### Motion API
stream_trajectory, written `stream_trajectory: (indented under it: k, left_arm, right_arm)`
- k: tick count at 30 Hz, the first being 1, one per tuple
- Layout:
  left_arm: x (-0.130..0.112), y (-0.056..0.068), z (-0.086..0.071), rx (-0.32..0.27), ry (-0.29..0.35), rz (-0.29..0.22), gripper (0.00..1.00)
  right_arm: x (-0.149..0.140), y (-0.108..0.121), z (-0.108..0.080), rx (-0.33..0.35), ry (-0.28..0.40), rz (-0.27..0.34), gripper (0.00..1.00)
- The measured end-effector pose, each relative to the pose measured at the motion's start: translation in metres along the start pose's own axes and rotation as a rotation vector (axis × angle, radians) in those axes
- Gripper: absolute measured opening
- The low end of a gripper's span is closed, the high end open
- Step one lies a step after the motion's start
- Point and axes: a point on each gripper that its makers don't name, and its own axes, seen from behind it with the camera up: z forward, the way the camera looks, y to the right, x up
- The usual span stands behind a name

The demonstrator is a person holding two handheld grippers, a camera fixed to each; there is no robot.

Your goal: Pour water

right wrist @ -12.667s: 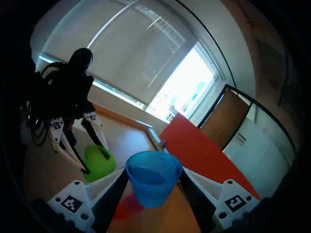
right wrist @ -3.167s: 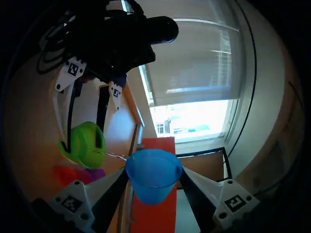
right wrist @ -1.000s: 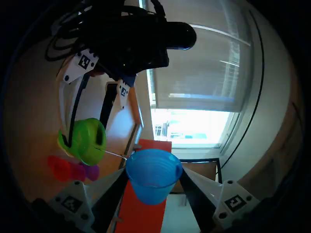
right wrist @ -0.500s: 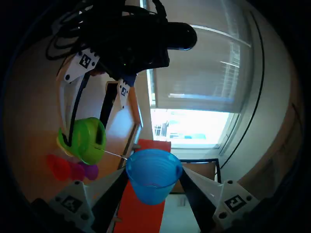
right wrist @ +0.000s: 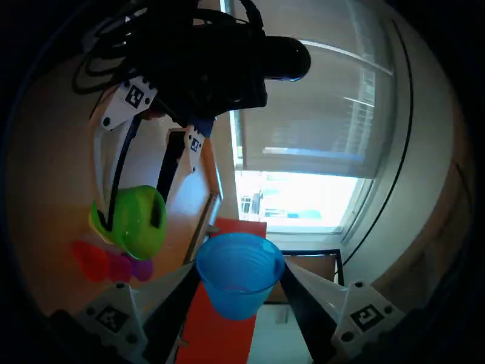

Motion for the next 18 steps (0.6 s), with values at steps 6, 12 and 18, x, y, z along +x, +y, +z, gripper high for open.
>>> stream_trajectory:
  k: [6, 12, 18]
  left_arm:
    - [-0.001, -0.001, 0.0, 0.001, 0.0, 0.0, 0.86]
    - [-0.001, -0.001, -0.001, 0.002, -0.001, 0.0, 0.86]
    - [-0.001, -0.002, -0.001, 0.006, -0.001, 0.0, 0.86]
  right_arm:
    - [-0.002, 0.001, 0.0, -0.001, 0.003, 0.012, 0.91]
    - [-0.005, 0.001, 0.001, -0.001, 0.008, 0.046, 0.91]
    - [-0.012, 0.002, 0.001, -0.005, 0.011, 0.103, 0.91]
